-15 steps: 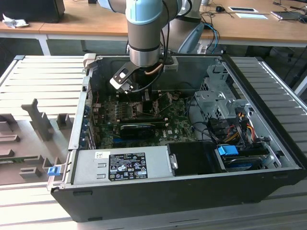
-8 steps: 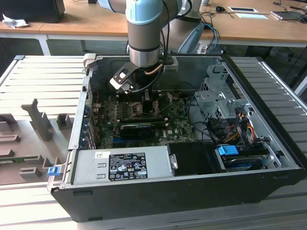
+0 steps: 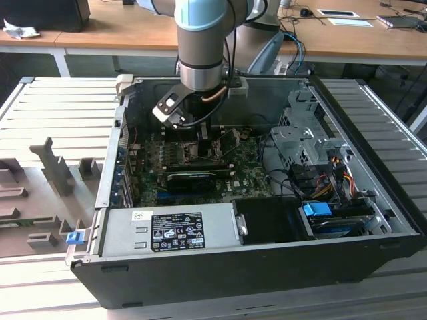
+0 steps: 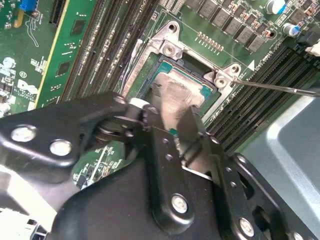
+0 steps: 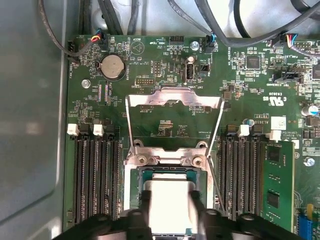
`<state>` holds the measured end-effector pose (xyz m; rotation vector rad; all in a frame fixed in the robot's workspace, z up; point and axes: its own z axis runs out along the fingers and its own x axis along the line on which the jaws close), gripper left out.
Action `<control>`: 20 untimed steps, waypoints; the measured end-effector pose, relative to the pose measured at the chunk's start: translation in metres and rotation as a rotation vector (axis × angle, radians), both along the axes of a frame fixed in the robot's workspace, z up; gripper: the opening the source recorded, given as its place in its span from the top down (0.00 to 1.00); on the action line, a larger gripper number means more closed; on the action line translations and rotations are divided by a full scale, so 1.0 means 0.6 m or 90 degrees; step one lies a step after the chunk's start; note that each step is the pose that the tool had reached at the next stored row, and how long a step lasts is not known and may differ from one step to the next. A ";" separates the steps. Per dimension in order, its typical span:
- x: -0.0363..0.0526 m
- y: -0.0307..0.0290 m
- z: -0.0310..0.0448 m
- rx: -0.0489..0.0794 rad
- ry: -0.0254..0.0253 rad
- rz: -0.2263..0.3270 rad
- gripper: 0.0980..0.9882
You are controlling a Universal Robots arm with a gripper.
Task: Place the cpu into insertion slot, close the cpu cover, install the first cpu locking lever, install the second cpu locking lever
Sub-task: 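Place the cpu into insertion slot, then close the cpu cover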
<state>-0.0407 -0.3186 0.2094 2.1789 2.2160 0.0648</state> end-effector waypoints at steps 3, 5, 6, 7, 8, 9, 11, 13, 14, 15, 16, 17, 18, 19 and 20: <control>0.000 0.0000 0.003 -0.001 0.0000 0.000 0.80; 0.000 0.0000 0.006 -0.001 0.0000 0.000 0.94; 0.000 0.0000 0.006 -0.001 0.0000 0.000 0.94; 0.000 0.0001 0.007 -0.001 -0.0001 0.000 0.99; 0.000 0.0000 0.007 -0.001 0.0000 0.000 0.99; 0.000 0.0000 0.007 -0.001 0.0000 0.000 0.99; 0.000 -0.0001 0.009 -0.001 0.0001 0.000 0.99; 0.000 0.0000 0.011 -0.001 0.0000 0.000 0.99; 0.000 0.0001 0.012 -0.001 0.0000 0.000 0.99; 0.000 0.0000 0.013 -0.001 0.0000 0.000 0.99; 0.000 0.0001 0.013 -0.001 -0.0001 0.000 0.99; 0.001 0.0000 0.014 -0.001 0.0006 0.000 0.99; 0.003 -0.0001 0.014 -0.001 0.0018 0.000 0.99; 0.005 0.0000 0.014 -0.001 0.0028 0.000 0.99; 0.007 0.0000 0.014 -0.001 0.0053 0.000 0.99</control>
